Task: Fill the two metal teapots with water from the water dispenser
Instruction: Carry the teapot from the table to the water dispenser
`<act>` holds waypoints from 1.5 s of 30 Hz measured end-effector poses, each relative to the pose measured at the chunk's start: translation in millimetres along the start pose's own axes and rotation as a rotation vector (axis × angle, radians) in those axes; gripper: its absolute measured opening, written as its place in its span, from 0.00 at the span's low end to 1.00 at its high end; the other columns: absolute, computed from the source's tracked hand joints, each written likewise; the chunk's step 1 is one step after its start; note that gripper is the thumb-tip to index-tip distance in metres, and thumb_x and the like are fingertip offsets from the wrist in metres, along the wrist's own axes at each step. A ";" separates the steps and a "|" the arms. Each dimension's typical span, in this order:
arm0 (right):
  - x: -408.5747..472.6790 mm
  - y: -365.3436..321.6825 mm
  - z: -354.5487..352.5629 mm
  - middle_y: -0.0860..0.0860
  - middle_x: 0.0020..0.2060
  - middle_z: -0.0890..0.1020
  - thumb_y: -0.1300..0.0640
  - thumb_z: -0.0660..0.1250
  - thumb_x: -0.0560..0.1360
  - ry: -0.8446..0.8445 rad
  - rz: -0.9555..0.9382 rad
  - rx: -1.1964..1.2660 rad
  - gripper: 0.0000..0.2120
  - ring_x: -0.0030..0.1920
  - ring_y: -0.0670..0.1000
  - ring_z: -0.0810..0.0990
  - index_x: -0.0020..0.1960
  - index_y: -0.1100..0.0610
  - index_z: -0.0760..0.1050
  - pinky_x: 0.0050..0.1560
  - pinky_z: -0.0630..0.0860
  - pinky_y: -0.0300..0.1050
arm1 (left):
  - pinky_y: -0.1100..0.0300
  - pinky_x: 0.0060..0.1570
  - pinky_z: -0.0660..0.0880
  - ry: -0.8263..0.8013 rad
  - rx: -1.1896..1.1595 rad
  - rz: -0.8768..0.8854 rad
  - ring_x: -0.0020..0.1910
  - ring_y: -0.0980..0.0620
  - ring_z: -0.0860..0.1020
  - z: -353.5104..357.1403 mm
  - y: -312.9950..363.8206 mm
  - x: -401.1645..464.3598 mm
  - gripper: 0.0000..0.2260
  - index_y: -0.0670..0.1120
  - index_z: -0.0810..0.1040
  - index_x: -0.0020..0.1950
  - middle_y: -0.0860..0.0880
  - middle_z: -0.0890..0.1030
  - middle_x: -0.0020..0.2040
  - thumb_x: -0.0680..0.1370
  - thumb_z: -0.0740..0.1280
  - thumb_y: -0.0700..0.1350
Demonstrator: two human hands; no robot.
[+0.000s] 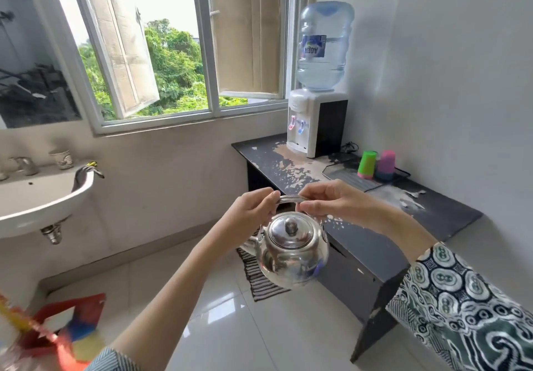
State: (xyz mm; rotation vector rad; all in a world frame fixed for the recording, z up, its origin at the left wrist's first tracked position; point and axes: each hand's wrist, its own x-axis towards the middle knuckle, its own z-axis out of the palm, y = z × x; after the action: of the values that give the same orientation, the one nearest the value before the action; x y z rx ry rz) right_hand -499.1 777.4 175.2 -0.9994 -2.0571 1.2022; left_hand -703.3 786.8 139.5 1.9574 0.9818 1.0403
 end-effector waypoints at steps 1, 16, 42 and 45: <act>17.8 8.9 -10.4 0.48 0.37 0.79 0.56 0.66 0.73 0.008 -0.001 -0.007 0.07 0.38 0.45 0.75 0.48 0.58 0.77 0.39 0.72 0.34 | 0.61 0.34 0.64 0.016 0.018 -0.002 0.29 0.57 0.65 -2.0 -9.9 16.0 0.16 0.49 0.66 0.32 0.56 0.67 0.29 0.81 0.57 0.46; 315.2 151.2 -115.6 0.40 0.32 0.79 0.58 0.66 0.74 0.129 0.059 0.000 0.04 0.34 0.40 0.75 0.42 0.51 0.77 0.37 0.72 0.32 | 0.61 0.40 0.67 -0.091 0.101 -0.118 0.35 0.56 0.70 -101.1 -212.4 282.5 0.14 0.48 0.68 0.36 0.53 0.73 0.34 0.81 0.56 0.49; 629.3 416.7 -329.5 0.53 0.44 0.82 0.60 0.65 0.74 0.392 0.397 0.126 0.04 0.47 0.47 0.79 0.46 0.54 0.79 0.54 0.72 0.41 | 0.59 0.47 0.66 -0.536 0.200 -0.211 0.46 0.51 0.70 -101.3 -494.2 714.1 0.12 0.39 0.72 0.53 0.47 0.72 0.48 0.82 0.55 0.46; 645.1 440.9 -347.3 0.54 0.46 0.83 0.59 0.65 0.75 0.448 0.449 0.175 0.05 0.49 0.49 0.80 0.48 0.54 0.79 0.55 0.73 0.42 | 0.62 0.46 0.65 -0.570 0.196 -0.199 0.47 0.51 0.70 -90.3 -515.3 749.2 0.11 0.40 0.71 0.51 0.45 0.72 0.49 0.82 0.54 0.46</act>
State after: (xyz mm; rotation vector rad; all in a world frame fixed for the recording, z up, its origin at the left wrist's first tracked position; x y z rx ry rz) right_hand -463.8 1612.8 -4.1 -1.5332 -1.3994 1.2051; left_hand -640.6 1688.2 3.7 2.0878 0.9452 0.2493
